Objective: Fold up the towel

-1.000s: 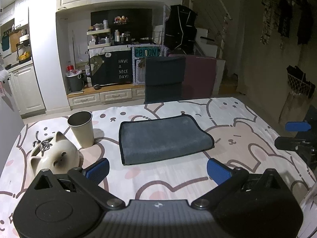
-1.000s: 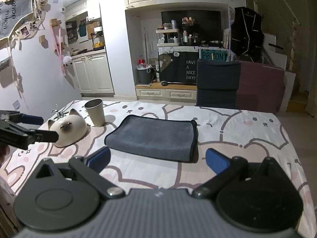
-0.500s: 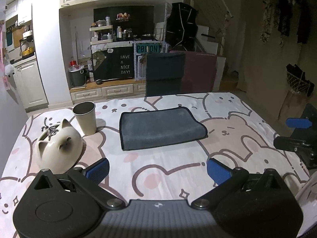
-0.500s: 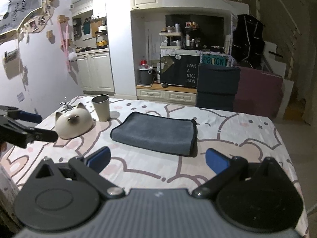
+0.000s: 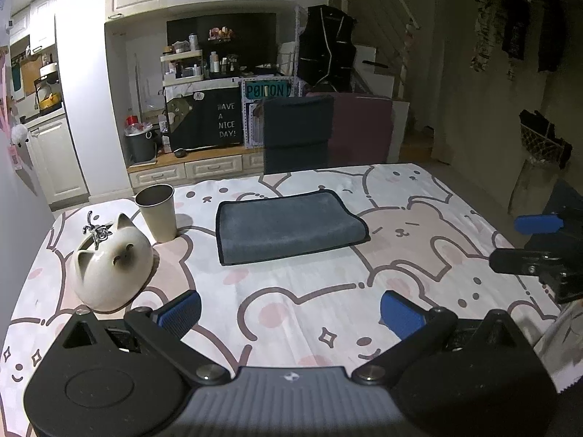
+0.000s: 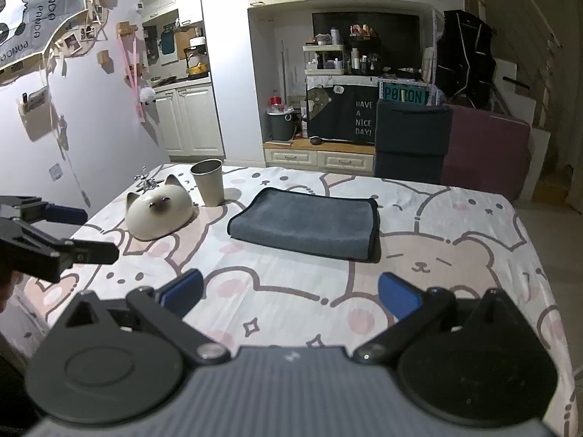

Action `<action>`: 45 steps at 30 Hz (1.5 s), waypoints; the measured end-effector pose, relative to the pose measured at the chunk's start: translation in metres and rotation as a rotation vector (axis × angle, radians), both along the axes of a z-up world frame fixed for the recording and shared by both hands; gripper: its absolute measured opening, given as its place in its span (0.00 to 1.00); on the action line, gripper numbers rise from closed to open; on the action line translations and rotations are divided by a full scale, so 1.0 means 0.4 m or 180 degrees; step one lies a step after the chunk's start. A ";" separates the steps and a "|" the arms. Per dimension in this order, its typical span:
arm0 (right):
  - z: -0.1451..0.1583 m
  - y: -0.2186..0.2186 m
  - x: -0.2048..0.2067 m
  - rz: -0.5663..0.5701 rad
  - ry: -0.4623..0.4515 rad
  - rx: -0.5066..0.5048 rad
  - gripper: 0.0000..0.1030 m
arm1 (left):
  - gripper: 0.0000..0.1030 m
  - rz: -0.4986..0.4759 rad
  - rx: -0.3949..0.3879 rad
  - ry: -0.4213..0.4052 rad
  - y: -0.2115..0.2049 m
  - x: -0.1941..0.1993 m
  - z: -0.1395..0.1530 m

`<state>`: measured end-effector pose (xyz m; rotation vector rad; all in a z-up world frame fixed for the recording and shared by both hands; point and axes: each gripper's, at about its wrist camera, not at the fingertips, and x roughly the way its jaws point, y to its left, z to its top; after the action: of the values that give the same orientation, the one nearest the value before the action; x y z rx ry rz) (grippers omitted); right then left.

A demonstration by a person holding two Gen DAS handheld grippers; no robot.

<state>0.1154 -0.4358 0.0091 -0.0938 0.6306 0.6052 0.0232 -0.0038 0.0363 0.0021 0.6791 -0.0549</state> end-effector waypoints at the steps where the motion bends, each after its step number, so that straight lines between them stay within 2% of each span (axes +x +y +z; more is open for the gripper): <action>1: -0.001 -0.001 -0.004 -0.0010 -0.0007 -0.0003 1.00 | 1.00 -0.0004 -0.0008 0.0003 -0.003 -0.003 -0.001; 15: -0.005 -0.010 -0.026 -0.0045 -0.0019 0.0052 1.00 | 1.00 0.0011 -0.0072 -0.0017 -0.006 -0.039 -0.005; 45: -0.001 -0.014 -0.039 -0.0012 -0.0038 0.0078 1.00 | 1.00 -0.0007 -0.0073 -0.0026 -0.015 -0.043 -0.007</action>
<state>0.0997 -0.4416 0.0088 -0.0732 0.6115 0.6082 0.0060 -0.0099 0.0336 -0.0189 0.6702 -0.0649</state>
